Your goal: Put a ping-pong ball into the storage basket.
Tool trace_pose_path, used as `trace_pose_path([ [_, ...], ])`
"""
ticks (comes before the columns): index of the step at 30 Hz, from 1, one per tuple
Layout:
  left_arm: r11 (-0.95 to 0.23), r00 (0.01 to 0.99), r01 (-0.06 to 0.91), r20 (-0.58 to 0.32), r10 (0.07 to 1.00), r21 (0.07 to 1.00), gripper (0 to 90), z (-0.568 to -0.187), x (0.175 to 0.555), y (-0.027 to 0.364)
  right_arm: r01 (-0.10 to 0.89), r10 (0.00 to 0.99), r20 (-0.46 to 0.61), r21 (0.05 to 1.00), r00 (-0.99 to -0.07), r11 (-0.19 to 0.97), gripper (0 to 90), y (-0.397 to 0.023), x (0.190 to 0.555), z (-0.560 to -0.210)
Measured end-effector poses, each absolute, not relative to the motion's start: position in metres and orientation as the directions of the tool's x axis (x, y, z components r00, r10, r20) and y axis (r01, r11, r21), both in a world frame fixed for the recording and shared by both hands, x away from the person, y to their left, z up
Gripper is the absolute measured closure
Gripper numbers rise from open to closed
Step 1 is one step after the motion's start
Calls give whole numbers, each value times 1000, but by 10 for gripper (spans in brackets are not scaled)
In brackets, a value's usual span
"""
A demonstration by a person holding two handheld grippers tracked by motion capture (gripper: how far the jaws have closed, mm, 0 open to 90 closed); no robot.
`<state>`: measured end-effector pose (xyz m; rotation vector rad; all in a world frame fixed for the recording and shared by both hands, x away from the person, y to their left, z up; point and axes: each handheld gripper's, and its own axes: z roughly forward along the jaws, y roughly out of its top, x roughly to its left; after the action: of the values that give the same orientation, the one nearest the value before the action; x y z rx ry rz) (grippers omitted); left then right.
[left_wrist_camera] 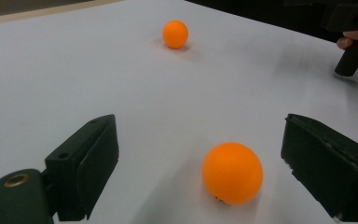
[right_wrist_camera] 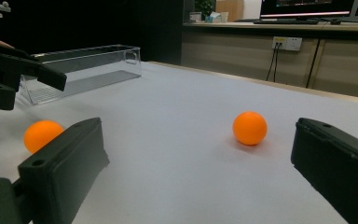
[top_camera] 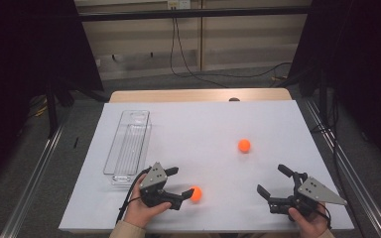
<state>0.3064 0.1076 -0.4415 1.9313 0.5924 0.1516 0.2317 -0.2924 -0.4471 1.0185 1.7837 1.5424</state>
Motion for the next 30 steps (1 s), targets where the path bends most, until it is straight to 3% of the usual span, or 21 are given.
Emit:
trace_pose_path([
  [30,-428,892,357,-168,419,830,183,-450,307,93,182,832,62,982,-551,47,22,-292,232,-447],
])
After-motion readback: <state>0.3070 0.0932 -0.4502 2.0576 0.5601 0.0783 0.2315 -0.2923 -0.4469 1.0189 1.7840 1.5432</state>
